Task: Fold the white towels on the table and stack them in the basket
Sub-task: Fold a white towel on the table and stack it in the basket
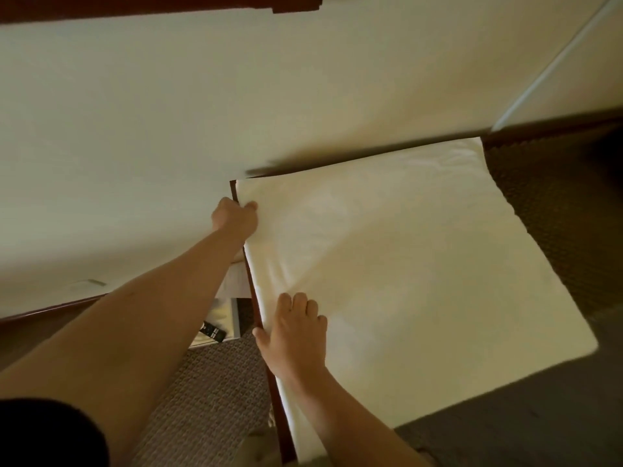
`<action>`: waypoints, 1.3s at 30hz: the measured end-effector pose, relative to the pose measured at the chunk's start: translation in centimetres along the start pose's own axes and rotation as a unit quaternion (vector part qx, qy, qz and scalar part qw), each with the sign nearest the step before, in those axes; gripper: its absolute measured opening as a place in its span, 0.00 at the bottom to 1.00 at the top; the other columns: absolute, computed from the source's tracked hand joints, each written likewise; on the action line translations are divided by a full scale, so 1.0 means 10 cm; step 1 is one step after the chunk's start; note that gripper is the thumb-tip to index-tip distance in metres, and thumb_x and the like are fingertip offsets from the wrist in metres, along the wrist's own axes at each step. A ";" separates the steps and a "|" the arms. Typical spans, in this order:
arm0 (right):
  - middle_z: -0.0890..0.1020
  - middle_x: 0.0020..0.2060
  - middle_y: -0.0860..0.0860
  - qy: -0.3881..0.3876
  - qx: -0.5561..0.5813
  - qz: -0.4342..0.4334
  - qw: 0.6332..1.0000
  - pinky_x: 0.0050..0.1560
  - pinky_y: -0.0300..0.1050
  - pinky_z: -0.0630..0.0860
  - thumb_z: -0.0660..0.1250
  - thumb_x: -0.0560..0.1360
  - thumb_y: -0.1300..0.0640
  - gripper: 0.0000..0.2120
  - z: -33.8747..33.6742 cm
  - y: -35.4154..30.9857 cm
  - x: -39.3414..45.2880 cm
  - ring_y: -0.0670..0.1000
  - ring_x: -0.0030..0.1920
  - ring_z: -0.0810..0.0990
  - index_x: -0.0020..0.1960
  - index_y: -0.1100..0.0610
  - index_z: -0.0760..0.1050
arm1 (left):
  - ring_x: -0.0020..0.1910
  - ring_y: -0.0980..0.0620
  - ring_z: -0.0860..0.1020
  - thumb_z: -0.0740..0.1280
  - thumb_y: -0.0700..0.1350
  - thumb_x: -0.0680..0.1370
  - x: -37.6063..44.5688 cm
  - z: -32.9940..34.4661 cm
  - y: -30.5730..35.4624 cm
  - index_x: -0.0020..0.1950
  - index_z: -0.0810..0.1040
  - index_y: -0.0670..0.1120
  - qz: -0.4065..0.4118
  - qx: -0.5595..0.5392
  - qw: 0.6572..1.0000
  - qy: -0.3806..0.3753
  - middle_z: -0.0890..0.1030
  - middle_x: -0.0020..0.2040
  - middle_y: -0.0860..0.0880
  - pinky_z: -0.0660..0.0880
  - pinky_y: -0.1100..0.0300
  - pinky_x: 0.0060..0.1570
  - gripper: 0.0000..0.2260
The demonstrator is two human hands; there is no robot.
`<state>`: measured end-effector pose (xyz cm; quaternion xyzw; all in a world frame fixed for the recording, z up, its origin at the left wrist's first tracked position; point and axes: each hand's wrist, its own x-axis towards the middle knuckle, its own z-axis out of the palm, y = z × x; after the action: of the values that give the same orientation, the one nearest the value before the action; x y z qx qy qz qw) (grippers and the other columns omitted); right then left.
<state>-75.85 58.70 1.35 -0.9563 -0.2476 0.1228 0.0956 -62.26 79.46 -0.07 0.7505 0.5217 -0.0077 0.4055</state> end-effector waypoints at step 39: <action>0.86 0.37 0.50 0.154 0.556 0.253 0.777 0.47 0.46 0.79 0.67 0.82 0.48 0.15 -1.55 2.08 0.28 0.50 0.41 0.84 0.43 0.56 0.84 | 0.32 0.51 0.78 0.61 0.39 0.79 -1.56 0.81 2.34 0.63 0.73 0.40 0.163 -0.198 0.961 -0.101 0.77 0.55 0.45 0.75 0.63 0.22 0.13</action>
<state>-59.71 40.31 10.47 -0.7710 0.1326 0.1095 0.6131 -47.51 59.37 15.35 0.7252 0.3402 0.0865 0.5924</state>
